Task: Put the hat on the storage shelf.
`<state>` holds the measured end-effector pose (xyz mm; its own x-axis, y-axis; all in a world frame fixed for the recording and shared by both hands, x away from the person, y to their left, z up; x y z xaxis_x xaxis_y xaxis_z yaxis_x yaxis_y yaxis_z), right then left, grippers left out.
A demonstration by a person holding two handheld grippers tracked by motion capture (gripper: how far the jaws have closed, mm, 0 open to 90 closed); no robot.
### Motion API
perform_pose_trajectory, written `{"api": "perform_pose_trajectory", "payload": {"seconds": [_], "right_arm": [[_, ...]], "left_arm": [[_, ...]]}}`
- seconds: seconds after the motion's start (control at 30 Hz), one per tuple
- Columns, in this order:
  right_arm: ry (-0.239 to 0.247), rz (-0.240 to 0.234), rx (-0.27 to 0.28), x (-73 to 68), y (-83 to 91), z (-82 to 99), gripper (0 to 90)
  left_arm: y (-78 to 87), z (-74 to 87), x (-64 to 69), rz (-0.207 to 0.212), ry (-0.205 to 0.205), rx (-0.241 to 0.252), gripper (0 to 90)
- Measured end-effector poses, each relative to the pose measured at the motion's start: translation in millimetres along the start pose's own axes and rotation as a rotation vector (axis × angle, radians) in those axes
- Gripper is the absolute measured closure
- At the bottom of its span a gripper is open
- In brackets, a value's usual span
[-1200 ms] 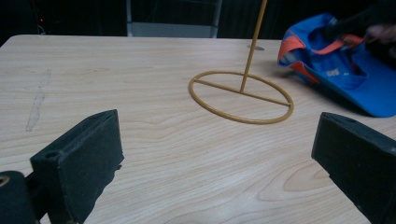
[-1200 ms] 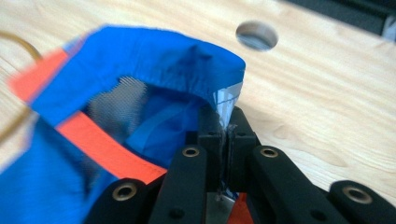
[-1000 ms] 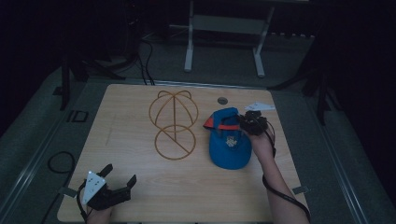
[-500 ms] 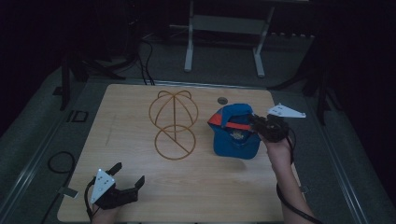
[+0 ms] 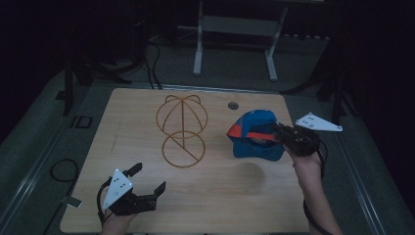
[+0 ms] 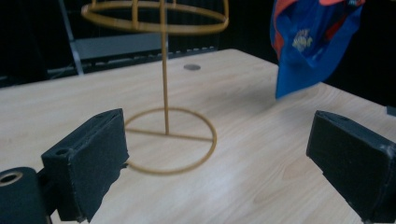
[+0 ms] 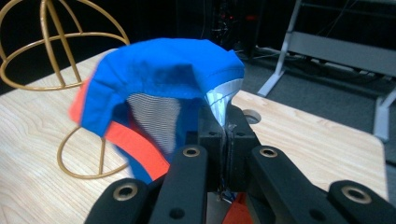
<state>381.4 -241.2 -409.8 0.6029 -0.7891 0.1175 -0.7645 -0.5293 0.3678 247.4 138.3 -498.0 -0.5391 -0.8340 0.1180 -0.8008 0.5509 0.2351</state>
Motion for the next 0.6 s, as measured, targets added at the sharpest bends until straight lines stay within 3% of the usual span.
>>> {"api": "perform_pose_trajectory", "payload": {"seconds": [0.23, 0.5, 0.53, 0.6], "right_arm": [[-0.013, -0.043, 0.032, -14.7, 12.5, -2.5, 87.8], [-0.002, -0.057, 0.037, -26.1, 20.8, -3.1, 87.9], [0.021, -0.044, 0.032, -28.6, 21.6, -3.1, 88.0], [0.022, -0.049, 0.033, -29.7, 21.6, -3.0, 88.0]], "left_arm": [[-6.3, -28.3, 12.0, 0.031, -0.052, 0.015, 6.4], [-19.5, -52.5, 32.2, 0.102, -0.087, 0.006, 6.7], [-24.0, -57.5, 37.2, 0.123, -0.079, 0.005, 6.7], [-26.4, -60.1, 40.0, 0.13, -0.076, 0.007, 6.8]]}}
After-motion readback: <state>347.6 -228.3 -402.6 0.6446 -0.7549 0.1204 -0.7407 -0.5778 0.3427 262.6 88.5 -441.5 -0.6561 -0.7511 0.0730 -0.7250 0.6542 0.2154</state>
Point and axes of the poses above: each handheld gripper's, and its own axes: y roughly backward along the jaws, z roughly out of its underside, x roughly to its right, the point moved 7 cm from there along -y, roughly forward along the jaws, and after that the axes turned 5 degrees about y, right-handed, at the moved point
